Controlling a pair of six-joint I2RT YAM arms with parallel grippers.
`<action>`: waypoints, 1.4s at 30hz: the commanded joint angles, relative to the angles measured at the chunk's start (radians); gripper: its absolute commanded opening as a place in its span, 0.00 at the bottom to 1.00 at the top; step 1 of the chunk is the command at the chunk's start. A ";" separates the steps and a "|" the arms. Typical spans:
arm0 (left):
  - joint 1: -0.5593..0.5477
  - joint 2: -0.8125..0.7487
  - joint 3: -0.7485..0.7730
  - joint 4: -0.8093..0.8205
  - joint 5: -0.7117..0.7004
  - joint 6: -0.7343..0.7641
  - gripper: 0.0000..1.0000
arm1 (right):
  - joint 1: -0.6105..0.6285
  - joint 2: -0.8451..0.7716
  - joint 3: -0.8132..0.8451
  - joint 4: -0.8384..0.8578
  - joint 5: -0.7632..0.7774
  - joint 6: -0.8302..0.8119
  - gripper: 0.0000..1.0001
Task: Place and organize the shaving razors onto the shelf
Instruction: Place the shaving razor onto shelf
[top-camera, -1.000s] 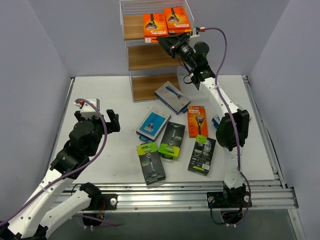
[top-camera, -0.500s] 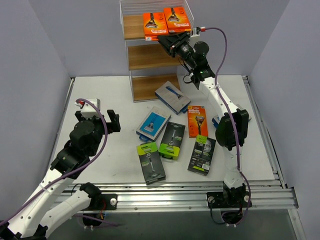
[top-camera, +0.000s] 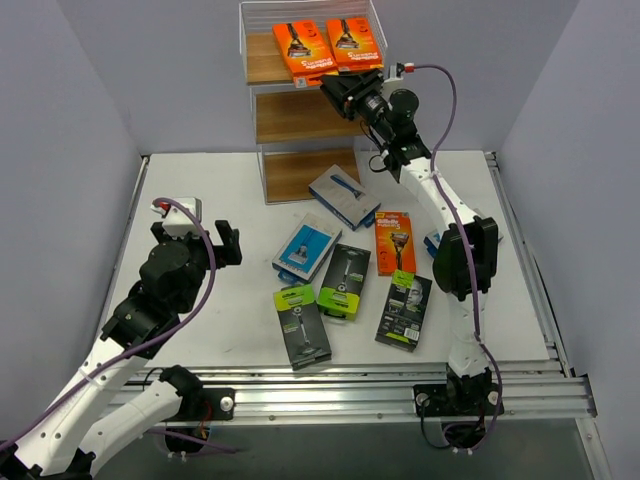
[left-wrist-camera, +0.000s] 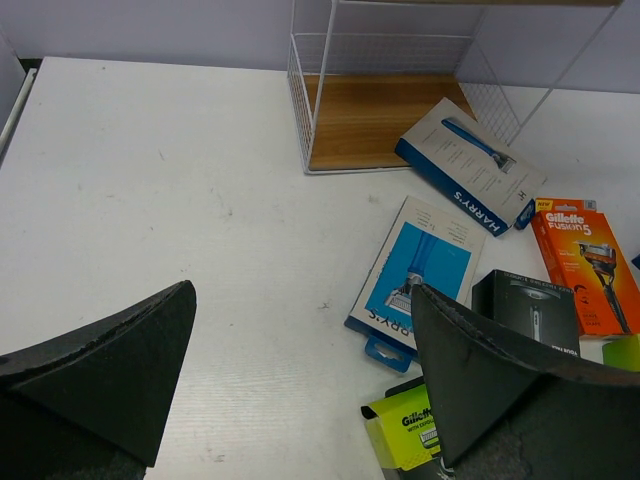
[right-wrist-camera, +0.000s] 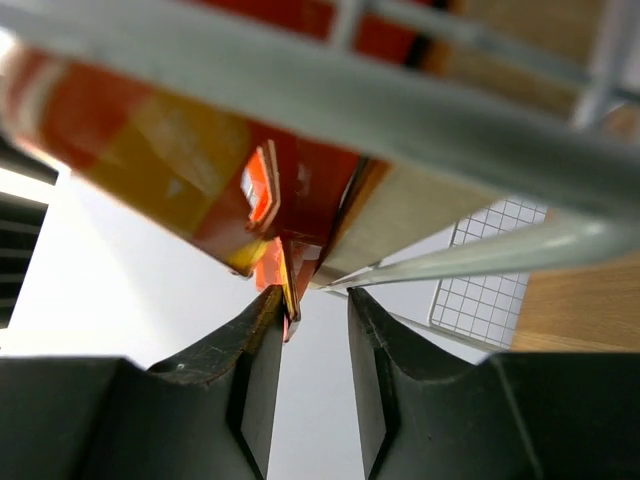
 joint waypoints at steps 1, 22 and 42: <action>-0.008 -0.005 0.012 0.008 -0.002 0.010 0.97 | -0.015 -0.063 -0.032 0.018 0.032 -0.027 0.29; -0.012 -0.006 0.012 0.009 0.006 0.009 0.97 | 0.005 -0.099 -0.014 0.017 0.047 -0.041 0.20; -0.021 -0.006 0.012 0.008 0.009 0.009 0.97 | 0.042 -0.117 0.009 0.030 0.105 -0.039 0.00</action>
